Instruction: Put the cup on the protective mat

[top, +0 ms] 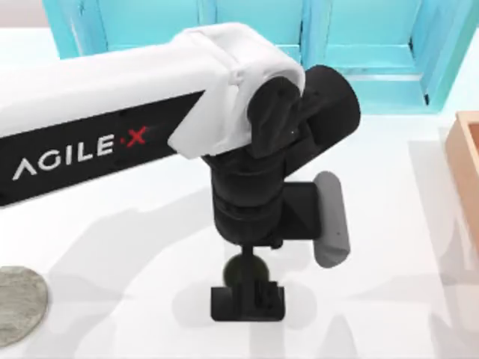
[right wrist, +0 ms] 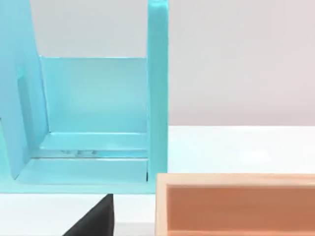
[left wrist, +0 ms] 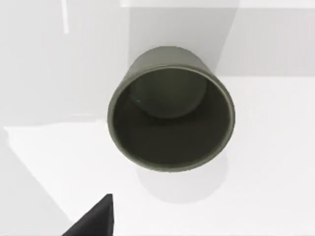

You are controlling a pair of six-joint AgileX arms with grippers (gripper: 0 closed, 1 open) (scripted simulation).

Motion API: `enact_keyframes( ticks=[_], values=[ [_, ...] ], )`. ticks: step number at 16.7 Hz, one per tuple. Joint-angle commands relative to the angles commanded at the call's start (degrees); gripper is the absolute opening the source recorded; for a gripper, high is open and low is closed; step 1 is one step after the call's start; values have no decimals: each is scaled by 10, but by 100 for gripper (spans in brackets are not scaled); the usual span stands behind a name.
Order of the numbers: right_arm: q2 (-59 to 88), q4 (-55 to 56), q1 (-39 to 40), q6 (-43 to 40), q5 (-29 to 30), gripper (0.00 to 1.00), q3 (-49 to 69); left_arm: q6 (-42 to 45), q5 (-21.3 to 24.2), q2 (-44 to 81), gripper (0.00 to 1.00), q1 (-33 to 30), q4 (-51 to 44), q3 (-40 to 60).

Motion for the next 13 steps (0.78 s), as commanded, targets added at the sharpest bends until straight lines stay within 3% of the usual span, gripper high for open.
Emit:
enact_keyframes(
  ticks=[8,13],
  values=[
    [0,0,0,0,0,100,0,2,0,48,100,0,188,-135],
    [0,0,0,0,0,100,0,2,0,55,100,0,206,-151]
  ],
)
